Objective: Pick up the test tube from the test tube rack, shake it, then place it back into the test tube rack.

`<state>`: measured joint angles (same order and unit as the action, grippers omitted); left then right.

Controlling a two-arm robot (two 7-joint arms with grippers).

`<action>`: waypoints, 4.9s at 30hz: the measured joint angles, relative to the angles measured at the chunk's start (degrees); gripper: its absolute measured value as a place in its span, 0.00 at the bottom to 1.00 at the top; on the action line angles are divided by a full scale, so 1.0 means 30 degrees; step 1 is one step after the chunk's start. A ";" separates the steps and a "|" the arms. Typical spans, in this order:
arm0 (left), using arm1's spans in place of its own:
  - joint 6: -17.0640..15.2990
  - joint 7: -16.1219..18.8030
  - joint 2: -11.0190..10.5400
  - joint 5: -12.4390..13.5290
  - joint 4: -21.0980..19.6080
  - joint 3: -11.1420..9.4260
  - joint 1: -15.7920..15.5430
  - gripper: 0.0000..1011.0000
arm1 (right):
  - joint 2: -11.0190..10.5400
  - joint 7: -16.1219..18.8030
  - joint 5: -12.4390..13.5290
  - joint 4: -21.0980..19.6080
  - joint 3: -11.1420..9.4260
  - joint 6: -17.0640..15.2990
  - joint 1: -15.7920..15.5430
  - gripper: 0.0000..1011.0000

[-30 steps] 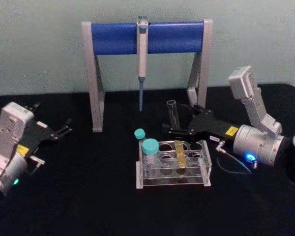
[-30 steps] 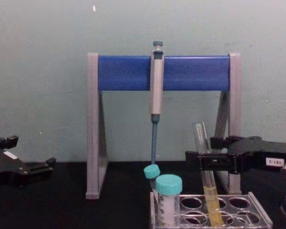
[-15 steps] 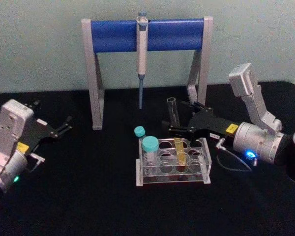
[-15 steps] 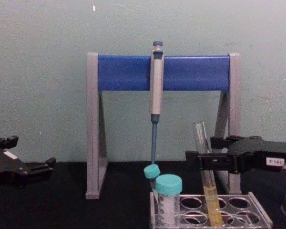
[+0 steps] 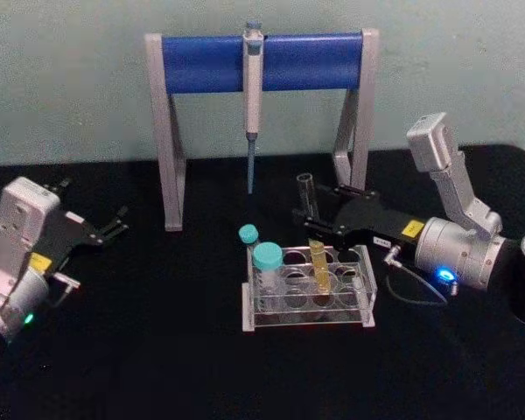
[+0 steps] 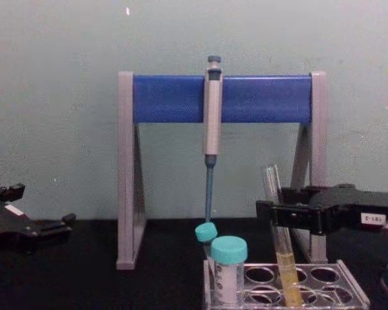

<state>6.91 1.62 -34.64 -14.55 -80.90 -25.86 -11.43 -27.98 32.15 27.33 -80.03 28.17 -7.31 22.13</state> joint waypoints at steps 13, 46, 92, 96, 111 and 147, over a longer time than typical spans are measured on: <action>0.0000 0.0001 0.0000 -0.0001 0.0000 0.0000 -0.0001 0.99 | 0.0001 0.0001 -0.0008 -0.0001 -0.0001 -0.0001 0.0000 0.26; 0.0000 0.0000 0.0000 0.0000 -0.0001 0.0000 -0.0001 0.99 | -0.0409 0.0643 0.1976 -0.1054 -0.1058 0.0933 -0.0758 0.23; 0.0000 0.0000 0.0000 0.0001 -0.0001 -0.0001 0.0001 0.99 | 0.0871 0.0434 0.0860 -0.1567 -0.3244 0.6112 -0.1968 0.23; 0.0000 0.0000 0.0000 0.0000 0.0000 -0.0001 0.0000 0.99 | 0.0503 0.1975 0.2112 -0.1392 -0.2993 0.5452 -0.1644 0.23; 0.0000 0.0000 0.0000 0.0000 -0.0001 -0.0001 0.0000 0.99 | -0.2579 0.4356 0.3090 -0.2274 -0.2246 0.3346 -0.1204 0.23; 0.0000 0.0000 0.0000 0.0000 -0.0001 -0.0001 0.0000 0.99 | 0.0735 0.2194 0.3175 -0.1131 -0.3164 0.4886 -0.1103 0.23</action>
<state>6.91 1.62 -34.64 -14.55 -80.90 -25.86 -11.43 -25.77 38.73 36.86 -83.42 18.68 7.34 18.82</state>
